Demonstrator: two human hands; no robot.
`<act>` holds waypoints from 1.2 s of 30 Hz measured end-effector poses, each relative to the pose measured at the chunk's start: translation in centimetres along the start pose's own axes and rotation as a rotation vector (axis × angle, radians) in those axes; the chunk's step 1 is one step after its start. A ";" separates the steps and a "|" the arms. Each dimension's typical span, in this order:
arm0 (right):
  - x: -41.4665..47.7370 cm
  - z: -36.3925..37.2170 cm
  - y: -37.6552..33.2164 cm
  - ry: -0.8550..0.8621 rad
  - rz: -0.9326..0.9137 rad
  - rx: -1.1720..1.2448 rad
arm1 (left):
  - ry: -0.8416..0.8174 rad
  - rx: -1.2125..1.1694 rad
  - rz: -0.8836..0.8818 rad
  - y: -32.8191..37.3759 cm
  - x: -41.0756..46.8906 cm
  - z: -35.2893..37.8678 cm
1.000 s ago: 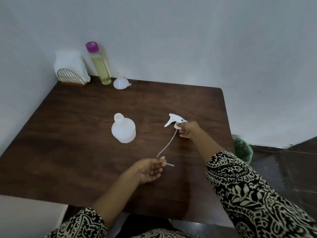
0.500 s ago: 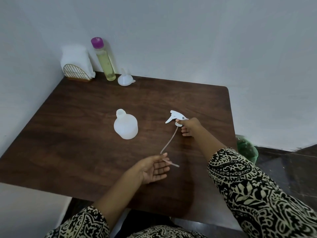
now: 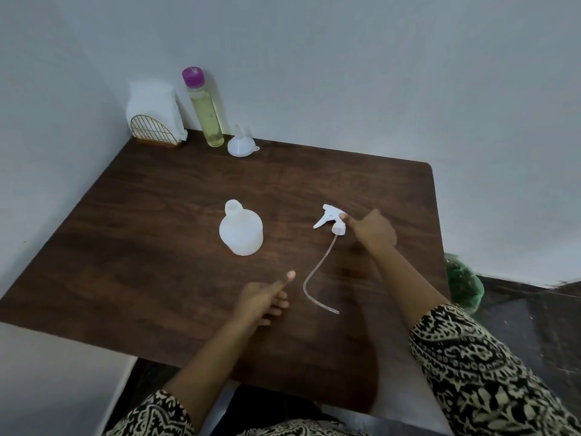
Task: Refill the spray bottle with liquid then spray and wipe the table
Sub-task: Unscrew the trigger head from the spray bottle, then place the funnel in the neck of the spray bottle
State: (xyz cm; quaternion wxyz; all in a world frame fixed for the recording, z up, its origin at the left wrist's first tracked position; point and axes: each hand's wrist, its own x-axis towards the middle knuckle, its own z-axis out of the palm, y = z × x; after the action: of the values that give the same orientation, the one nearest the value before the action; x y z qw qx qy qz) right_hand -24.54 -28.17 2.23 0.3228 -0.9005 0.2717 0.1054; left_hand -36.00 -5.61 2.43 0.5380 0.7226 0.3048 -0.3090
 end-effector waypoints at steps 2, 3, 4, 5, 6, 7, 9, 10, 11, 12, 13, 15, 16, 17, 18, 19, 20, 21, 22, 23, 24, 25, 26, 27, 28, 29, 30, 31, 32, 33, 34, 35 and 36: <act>0.0 -0.4 -2.3 0.015 -0.117 0.019 | 0.260 0.129 0.174 -0.6 0.7 -2.8; 0.0 -0.4 -3.8 -0.013 -0.168 0.034 | 0.373 0.194 0.242 -0.9 1.2 -4.4; 0.0 -0.2 -5.4 -0.047 -0.218 0.037 | 0.483 0.262 0.302 -1.1 2.0 -5.9; 0.3 0.4 -7.3 -0.087 -0.272 0.023 | 0.589 0.318 0.354 -1.2 3.1 -7.5; 0.6 1.2 -9.2 -0.121 -0.327 -0.003 | 0.673 0.359 0.393 -1.2 4.6 -9.0; 1.1 2.3 -11.1 -0.150 -0.380 -0.035 | 0.723 0.405 0.417 -0.9 6.3 -10.3; 2.5 4.6 -14.5 -0.197 -0.460 -0.087 | 0.721 0.553 0.428 0.0 9.6 -12.3; 3.4 5.9 -16.1 -0.210 -0.487 -0.110 | 0.692 0.628 0.425 0.6 11.2 -13.0; 4.3 7.0 -17.6 -0.212 -0.509 -0.134 | 0.667 0.680 0.424 1.2 12.5 -13.5; 5.2 8.0 -19.1 -0.206 -0.529 -0.158 | 0.651 0.717 0.430 1.9 13.6 -13.7; 6.1 8.9 -20.4 -0.194 -0.554 -0.176 | 0.636 0.743 0.432 2.5 14.6 -13.9; 7.8 10.4 -22.9 -0.149 -0.614 -0.192 | 0.620 0.791 0.436 3.1 16.1 -13.9; 8.8 11.1 -24.1 -0.119 -0.638 -0.196 | 0.621 0.812 0.440 3.3 16.8 -14.0; 9.7 11.7 -25.3 -0.092 -0.653 -0.201 | 0.630 0.830 0.450 3.3 17.3 -13.9; 10.5 12.3 -26.5 -0.068 -0.659 -0.207 | 0.647 0.843 0.460 3.2 17.7 -13.9; 11.2 12.7 -27.4 -0.048 -0.660 -0.213 | 0.665 0.856 0.471 3.0 17.9 -13.8; 12.0 13.2 -28.4 -0.035 -0.660 -0.218 | 0.675 0.866 0.474 2.9 18.1 -13.7; 12.6 13.6 -29.3 -0.027 -0.664 -0.220 | 0.680 0.867 0.477 2.8 18.2 -13.7; 13.3 14.0 -30.2 -0.027 -0.669 -0.225 | 0.685 0.862 0.483 2.7 18.4 -13.7; 13.8 14.4 -31.0 -0.036 -0.675 -0.236 | 0.691 0.857 0.485 2.6 18.5 -13.7; 14.3 14.7 -31.6 -0.047 -0.681 -0.248 | 0.696 0.855 0.488 2.6 18.5 -13.7; 14.7 15.0 -32.1 -0.056 -0.690 -0.257 | 0.702 0.852 0.491 2.6 18.6 -13.7; 15.0 15.3 -32.5 -0.060 -0.703 -0.264 | 0.706 0.848 0.491 2.5 18.7 -13.8; 15.3 15.4 -32.8 -0.061 -0.715 -0.270 | 0.704 0.846 0.488 2.5 18.7 -13.8; 15.5 15.6 -32.9 -0.057 -0.722 -0.279 | 0.700 0.848 0.482 2.5 18.7 -13.7; 15.7 15.7 -33.0 -0.049 -0.725 -0.286 | 0.698 0.853 0.479 2.5 18.6 -13.6; 15.7 15.7 -32.9 -0.044 -0.724 -0.289 | 0.700 0.858 0.480 2.4 18.6 -13.6; 15.6 15.4 -32.8 -0.041 -0.722 -0.285 | 0.701 0.861 0.483 2.5 18.6 -13.7; 15.4 15.0 -32.6 -0.042 -0.717 -0.262 | 0.699 0.862 0.485 2.5 18.5 -13.7; 15.0 14.4 -32.4 -0.045 -0.709 -0.217 | 0.697 0.862 0.486 2.6 18.4 -13.7; 14.6 13.7 -32.1 -0.046 -0.705 -0.162 | 0.692 0.865 0.484 2.7 18.3 -13.8; 13.9 12.9 -31.6 -0.050 -0.698 -0.104 | 0.684 0.865 0.479 2.7 18.1 -13.8; 12.9 11.9 -31.0 -0.060 -0.690 -0.044 | 0.673 0.855 0.477 2.9 17.6 -13.7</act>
State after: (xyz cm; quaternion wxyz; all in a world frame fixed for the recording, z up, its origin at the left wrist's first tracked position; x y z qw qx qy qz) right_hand 3.25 -6.05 4.64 0.3277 -0.9425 -0.0610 0.0224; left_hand -21.17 8.89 -6.40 0.1276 0.9820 0.1361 -0.0288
